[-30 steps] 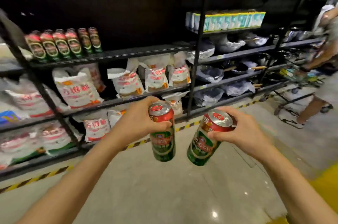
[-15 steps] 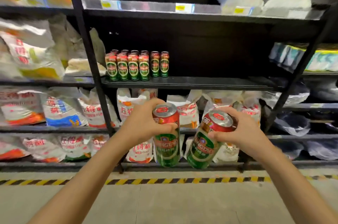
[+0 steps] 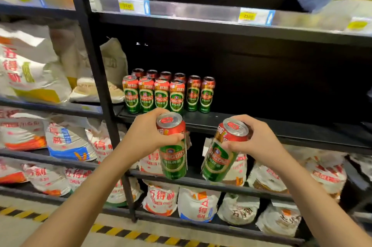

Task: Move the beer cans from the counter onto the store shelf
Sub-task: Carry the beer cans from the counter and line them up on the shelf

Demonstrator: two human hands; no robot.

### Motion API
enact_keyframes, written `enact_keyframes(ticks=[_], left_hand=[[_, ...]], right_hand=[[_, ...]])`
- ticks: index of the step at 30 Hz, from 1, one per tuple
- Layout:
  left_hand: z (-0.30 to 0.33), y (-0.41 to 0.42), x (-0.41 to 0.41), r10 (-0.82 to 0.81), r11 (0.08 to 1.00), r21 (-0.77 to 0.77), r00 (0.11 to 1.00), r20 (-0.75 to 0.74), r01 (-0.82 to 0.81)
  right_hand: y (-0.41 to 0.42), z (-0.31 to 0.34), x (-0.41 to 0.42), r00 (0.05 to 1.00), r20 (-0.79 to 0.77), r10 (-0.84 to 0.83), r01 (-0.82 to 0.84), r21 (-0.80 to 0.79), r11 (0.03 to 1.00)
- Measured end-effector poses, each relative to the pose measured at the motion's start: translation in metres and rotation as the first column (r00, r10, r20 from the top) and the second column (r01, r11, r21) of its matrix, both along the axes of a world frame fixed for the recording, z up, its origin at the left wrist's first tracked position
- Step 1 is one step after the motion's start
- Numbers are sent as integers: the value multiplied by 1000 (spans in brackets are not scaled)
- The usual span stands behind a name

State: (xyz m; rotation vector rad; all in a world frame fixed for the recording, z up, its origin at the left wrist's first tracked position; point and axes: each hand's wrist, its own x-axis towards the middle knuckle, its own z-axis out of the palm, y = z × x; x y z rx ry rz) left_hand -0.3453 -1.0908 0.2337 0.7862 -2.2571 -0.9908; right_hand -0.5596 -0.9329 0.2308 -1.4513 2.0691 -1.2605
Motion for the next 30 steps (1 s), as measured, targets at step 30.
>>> enact_keyframes(ticks=[30], left_hand=[[-11, -239, -250, -49, 874, -419, 902, 429, 247]], right_hand=[[-250, -29, -186, 999, -48, 11, -4, 139, 990]])
